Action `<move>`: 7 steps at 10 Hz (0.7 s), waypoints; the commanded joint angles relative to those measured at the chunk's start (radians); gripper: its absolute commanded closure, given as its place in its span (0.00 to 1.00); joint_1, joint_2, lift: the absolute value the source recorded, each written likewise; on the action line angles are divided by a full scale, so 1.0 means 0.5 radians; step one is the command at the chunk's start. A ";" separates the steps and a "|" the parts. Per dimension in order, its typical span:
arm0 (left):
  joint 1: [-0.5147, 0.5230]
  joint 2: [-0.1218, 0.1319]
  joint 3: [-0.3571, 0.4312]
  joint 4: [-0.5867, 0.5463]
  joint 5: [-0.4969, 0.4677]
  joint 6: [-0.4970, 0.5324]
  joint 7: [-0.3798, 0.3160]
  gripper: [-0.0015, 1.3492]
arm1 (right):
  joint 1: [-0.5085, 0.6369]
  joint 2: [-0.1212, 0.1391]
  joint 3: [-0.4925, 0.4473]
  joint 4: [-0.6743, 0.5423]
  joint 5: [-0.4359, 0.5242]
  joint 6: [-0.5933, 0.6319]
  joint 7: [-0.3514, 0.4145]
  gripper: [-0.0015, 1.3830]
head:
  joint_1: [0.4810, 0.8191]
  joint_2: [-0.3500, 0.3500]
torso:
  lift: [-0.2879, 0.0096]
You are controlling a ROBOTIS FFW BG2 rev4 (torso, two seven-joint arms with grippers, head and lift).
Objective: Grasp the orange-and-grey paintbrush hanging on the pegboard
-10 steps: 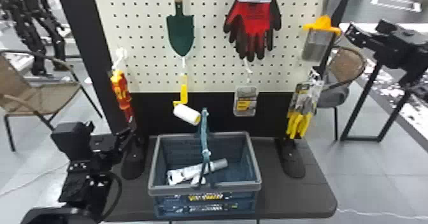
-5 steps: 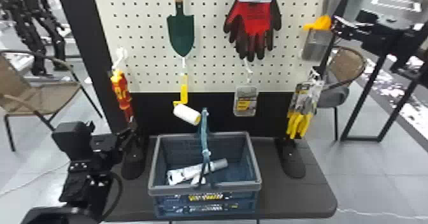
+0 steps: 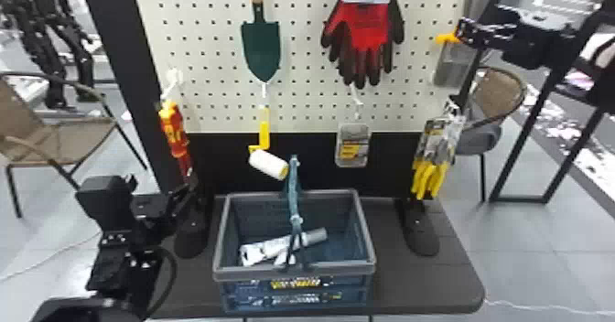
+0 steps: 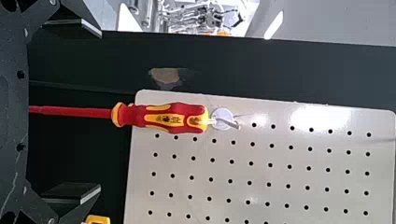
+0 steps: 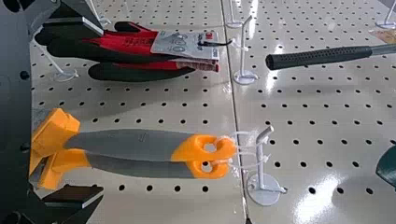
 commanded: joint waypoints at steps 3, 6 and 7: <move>-0.003 0.002 -0.014 0.016 0.000 -0.010 0.000 0.11 | -0.123 -0.055 0.169 0.110 -0.044 -0.057 0.025 0.09 | 0.20 0.50 | 0.63; -0.003 0.005 -0.014 0.022 0.003 -0.013 0.000 0.11 | -0.147 -0.061 0.193 0.146 -0.072 -0.063 0.028 0.47 | 0.20 0.50 | 0.63; -0.003 0.008 -0.014 0.022 0.006 -0.010 0.000 0.11 | -0.156 -0.061 0.193 0.116 -0.007 -0.026 0.022 0.76 | 0.20 0.50 | 0.63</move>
